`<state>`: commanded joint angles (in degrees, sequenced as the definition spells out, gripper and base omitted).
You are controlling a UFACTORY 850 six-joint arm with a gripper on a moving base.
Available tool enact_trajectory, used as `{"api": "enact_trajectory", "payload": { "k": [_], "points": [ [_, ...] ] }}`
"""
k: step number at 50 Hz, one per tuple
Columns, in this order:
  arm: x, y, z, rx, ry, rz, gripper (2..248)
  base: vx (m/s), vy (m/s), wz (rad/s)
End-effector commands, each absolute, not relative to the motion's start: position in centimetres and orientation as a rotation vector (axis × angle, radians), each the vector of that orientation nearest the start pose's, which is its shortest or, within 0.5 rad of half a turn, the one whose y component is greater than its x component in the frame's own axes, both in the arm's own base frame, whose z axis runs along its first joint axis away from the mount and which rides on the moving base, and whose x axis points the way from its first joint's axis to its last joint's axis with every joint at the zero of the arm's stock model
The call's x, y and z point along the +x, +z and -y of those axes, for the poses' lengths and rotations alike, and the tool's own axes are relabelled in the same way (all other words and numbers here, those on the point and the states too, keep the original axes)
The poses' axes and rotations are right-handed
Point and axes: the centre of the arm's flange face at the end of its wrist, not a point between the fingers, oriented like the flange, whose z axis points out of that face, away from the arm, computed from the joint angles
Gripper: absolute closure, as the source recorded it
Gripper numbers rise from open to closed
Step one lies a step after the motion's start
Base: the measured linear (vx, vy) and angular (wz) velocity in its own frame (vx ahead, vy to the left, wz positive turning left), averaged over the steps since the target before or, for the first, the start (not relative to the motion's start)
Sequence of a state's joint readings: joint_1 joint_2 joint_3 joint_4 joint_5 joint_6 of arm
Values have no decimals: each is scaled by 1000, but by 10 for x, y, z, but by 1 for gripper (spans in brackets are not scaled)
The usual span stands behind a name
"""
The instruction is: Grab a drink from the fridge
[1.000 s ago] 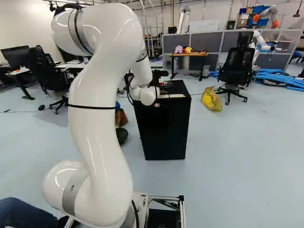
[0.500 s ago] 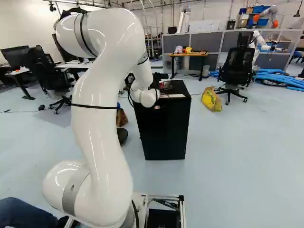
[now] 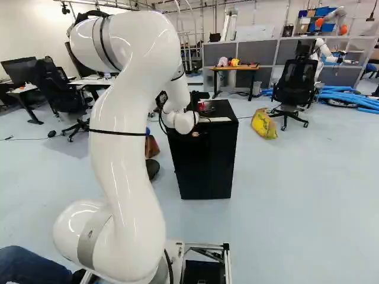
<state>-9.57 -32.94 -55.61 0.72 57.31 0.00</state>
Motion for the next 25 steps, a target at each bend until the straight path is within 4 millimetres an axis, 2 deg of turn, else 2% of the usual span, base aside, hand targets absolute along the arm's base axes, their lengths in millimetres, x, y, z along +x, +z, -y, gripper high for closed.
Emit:
{"api": "enact_trajectory", "payload": {
  "k": [14,15,19,20,24,25],
  "points": [
    [595,340,101,-2485,-2086,-228,3,0,0,0],
    [595,340,101,-2485,-2086,-228,23,0,0,0],
    [595,340,101,-2485,-2086,-228,23,0,0,0],
    [595,340,101,-2485,-2086,-228,62,0,0,0],
    [595,340,101,-2485,-2086,-228,62,0,0,0],
    [595,340,101,-2485,-2086,-228,100,0,0,0]
  ]
}}
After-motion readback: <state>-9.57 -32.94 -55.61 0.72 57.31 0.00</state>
